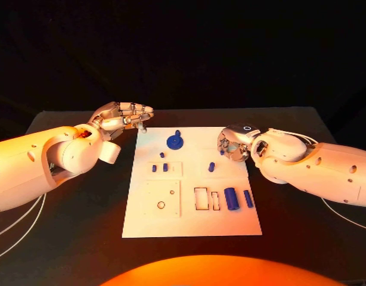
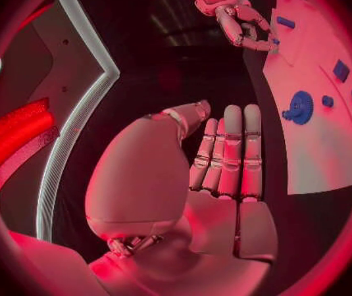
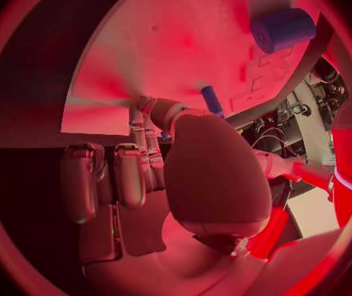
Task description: Assemble the parts on the task board
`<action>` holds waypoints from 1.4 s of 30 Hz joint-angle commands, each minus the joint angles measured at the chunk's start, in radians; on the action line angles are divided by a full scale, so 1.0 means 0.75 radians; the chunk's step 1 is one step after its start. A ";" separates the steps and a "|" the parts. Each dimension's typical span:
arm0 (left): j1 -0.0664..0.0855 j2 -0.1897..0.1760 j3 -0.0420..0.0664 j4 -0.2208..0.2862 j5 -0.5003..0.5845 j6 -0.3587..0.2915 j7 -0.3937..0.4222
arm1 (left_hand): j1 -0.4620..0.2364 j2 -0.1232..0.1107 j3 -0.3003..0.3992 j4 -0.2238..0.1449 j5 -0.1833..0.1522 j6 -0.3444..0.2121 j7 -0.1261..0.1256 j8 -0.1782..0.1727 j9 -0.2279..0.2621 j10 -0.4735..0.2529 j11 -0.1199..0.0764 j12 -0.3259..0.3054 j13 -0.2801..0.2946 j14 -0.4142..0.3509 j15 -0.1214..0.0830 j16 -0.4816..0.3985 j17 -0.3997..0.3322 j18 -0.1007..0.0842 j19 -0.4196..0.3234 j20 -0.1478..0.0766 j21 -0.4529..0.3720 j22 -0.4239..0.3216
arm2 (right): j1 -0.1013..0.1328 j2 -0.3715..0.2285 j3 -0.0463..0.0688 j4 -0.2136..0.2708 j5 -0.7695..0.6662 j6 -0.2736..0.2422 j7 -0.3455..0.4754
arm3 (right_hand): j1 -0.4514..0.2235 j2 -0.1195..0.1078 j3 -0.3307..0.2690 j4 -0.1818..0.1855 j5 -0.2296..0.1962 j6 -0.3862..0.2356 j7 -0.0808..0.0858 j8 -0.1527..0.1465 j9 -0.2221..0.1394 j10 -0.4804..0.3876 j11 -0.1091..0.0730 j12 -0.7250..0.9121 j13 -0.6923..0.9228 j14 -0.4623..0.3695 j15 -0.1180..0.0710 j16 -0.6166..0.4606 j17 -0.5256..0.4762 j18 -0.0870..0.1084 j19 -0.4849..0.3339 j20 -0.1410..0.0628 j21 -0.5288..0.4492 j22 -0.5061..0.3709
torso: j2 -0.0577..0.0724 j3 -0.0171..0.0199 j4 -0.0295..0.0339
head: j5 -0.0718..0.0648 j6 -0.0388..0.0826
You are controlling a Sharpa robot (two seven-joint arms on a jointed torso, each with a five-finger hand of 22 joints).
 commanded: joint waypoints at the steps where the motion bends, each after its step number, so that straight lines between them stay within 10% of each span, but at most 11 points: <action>1: 0.001 0.002 0.001 0.004 0.003 0.018 0.012 | 0.007 0.005 0.000 -0.006 0.004 0.002 0.007 0.004 0.000 0.006 0.001 0.000 -0.002 -0.003 -0.001 -0.006 -0.002 0.019 -0.001 -0.007 0.004 0.001 | -0.026 0.008 -0.017 0.009 -0.031 0.113 -0.016 | -0.020 -0.001 0.002 -0.008 0.006 0.008 0.001 0.008 0.004 0.011 0.002 -0.006 0.000 0.073 -0.009 -0.002 0.016 -0.016 0.090 -0.014 0.006 0.276 | 0.000 -0.0002 0.0002 | -0.003 0.000; 30: 0.002 -0.002 0.001 0.003 -0.006 -0.004 0.011 | -0.002 0.002 0.001 -0.020 0.003 -0.014 0.012 -0.006 -0.003 -0.013 0.007 -0.012 -0.013 -0.004 0.004 -0.016 -0.008 0.018 -0.008 -0.004 0.005 0.004 | -0.029 0.008 -0.018 0.036 0.035 0.066 -0.026 | -0.138 -0.069 0.022 -0.037 0.012 -0.070 0.031 -0.049 0.024 -0.011 0.032 -0.094 -0.026 0.067 0.016 -0.013 -0.010 -0.012 0.083 0.002 -0.016 0.269 | 0.000 -0.0008 0.0010 | -0.002 0.001; 42: 0.002 -0.002 0.001 0.005 -0.007 -0.007 0.011 | -0.002 0.002 0.001 -0.021 0.003 -0.015 0.013 -0.006 -0.003 -0.014 0.007 -0.013 -0.014 -0.004 0.004 -0.017 -0.008 0.018 -0.008 -0.004 0.005 0.004 | -0.029 0.022 -0.018 0.026 0.035 0.071 -0.031 | -0.120 0.006 0.051 -0.072 0.001 0.003 0.001 -0.014 0.066 0.055 0.005 -0.091 -0.014 0.073 -0.005 0.002 0.008 -0.017 0.091 -0.010 0.009 0.282 | 0.000 -0.0016 -0.0003 | -0.004 -0.002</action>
